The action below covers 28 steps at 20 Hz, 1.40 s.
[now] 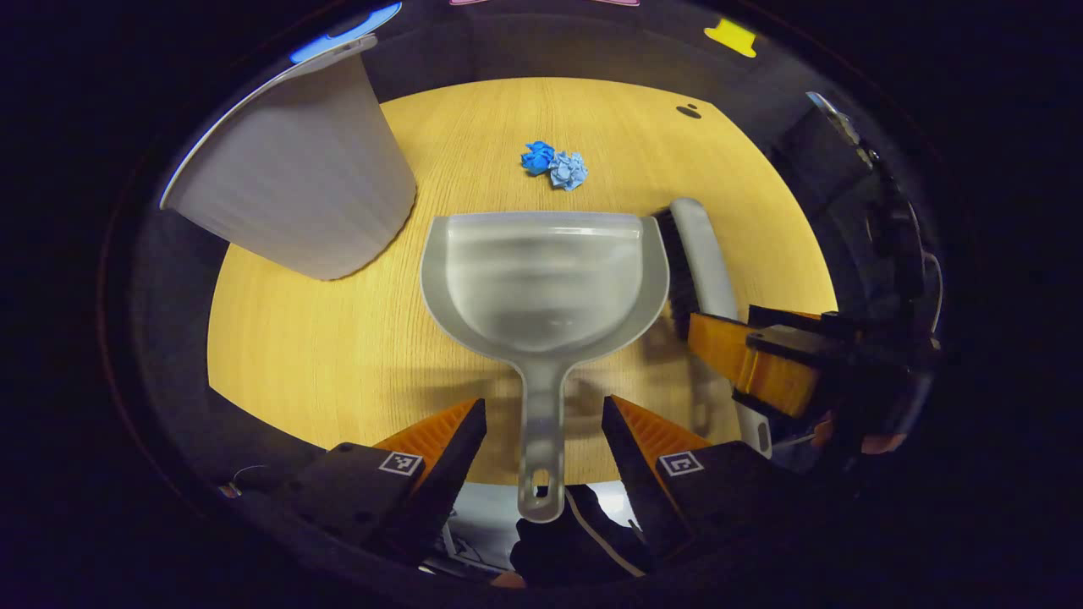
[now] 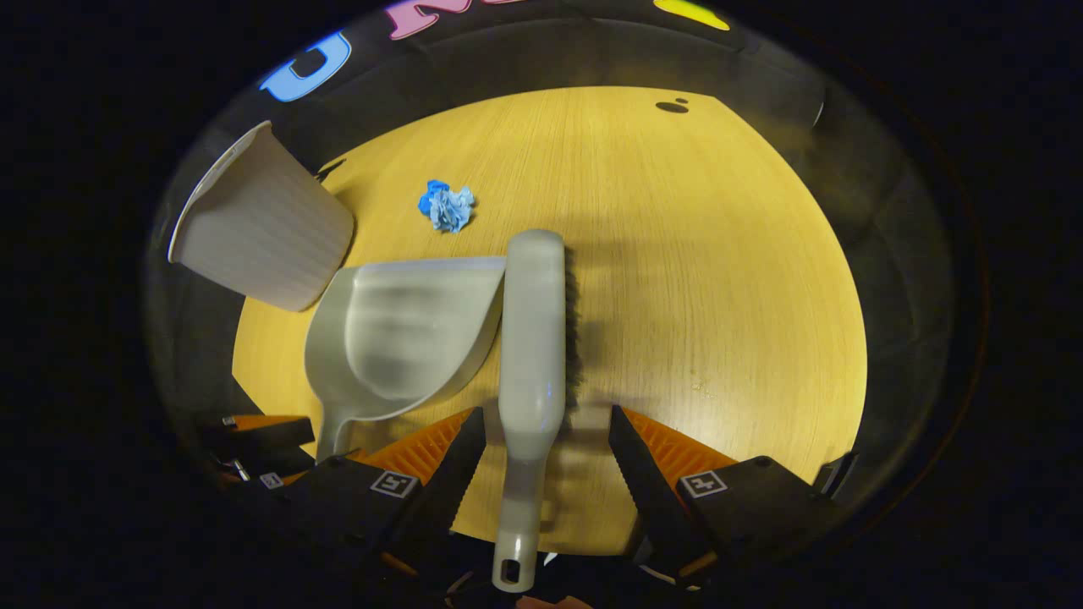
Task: Pick up the small broom and dustpan from the desktop, sweep the trash into the dustpan with the broom, and then empty the trash into the garbage bin.
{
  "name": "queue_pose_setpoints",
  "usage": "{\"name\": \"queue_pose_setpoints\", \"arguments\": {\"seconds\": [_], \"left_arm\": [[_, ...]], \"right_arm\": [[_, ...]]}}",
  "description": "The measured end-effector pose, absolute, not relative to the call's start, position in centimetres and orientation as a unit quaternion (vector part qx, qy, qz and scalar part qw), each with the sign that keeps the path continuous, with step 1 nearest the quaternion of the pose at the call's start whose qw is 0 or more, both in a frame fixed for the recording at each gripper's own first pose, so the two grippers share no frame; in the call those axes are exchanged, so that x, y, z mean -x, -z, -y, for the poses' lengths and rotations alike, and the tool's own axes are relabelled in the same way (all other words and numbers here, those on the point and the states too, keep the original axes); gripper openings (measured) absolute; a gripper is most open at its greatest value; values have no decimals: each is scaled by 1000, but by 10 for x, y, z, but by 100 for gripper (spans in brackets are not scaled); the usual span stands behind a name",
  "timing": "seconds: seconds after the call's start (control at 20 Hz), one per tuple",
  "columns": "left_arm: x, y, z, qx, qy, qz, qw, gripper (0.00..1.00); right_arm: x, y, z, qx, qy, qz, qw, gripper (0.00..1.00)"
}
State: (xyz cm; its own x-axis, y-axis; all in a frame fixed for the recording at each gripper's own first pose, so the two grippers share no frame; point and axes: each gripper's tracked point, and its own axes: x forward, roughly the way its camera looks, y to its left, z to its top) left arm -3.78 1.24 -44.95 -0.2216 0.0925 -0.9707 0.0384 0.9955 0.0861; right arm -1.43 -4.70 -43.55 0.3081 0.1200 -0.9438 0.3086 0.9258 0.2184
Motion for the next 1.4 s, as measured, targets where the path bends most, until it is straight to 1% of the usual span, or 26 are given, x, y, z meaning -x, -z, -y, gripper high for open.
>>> {"name": "queue_pose_setpoints", "arguments": {"seconds": [0.1, 0.3, 0.4, 0.45, 0.5, 0.6, 0.65, 0.8, 0.85, 0.9, 0.95, 1.0, 1.05, 1.15, 1.2, 1.25, 1.3, 1.4], "left_arm": [[24, 464, -22, -46, -30, -788, 613, 84], [28, 495, -27, -28, -42, -820, 571, 84], [23, 508, -25, -31, -42, -825, 563, 84], [15, 507, -18, -27, -44, -821, 569, 84], [7, 515, -15, -26, -41, -815, 577, 83], [-2, 517, -15, -36, -29, -804, 592, 82], [-3, 517, -16, -36, -30, -802, 595, 81], [0, 518, -21, -36, -28, -801, 596, 78], [-1, 520, -22, -38, -24, -800, 598, 73], [0, 519, -24, -40, -21, -800, 599, 71], [1, 518, -27, -44, -16, -799, 599, 65], [1, 518, -30, -48, -10, -799, 599, 61], [2, 517, -31, -55, 2, -800, 598, 45], [4, 519, -32, -61, 13, -803, 593, 38], [4, 518, -32, -59, 13, -804, 592, 31], [3, 518, -32, -65, 19, -804, 591, 30], [3, 518, -32, -73, 29, -806, 587, 30], [2, 518, -33, -84, 51, -804, 586, 30]], "right_arm": [[11, 440, 49, -185, 56, -586, 787, 96], [9, 452, 48, -191, 53, -606, 770, 96], [7, 454, 48, -192, 58, -607, 769, 96], [8, 456, 46, -189, 57, -612, 766, 89], [10, 456, 45, -182, 59, -618, 762, 96], [3, 456, 49, -180, 72, -611, 767, 96], [5, 460, 49, -181, 78, -614, 764, 95], [9, 462, 49, -166, 94, -621, 760, 88], [9, 463, 48, -156, 98, -624, 759, 88], [10, 464, 48, -144, 100, -626, 759, 88], [10, 466, 47, -131, 100, -629, 760, 84], [10, 466, 47, -117, 98, -629, 762, 88], [11, 466, 47, -107, 97, -628, 764, 88], [11, 467, 46, -105, 100, -626, 766, 88], [11, 466, 46, -110, 102, -631, 761, 81], [13, 467, 45, -110, 99, -641, 753, 81], [13, 466, 46, -114, 98, -650, 745, 74], [13, 468, 45, -132, 103, -656, 736, 41]]}}
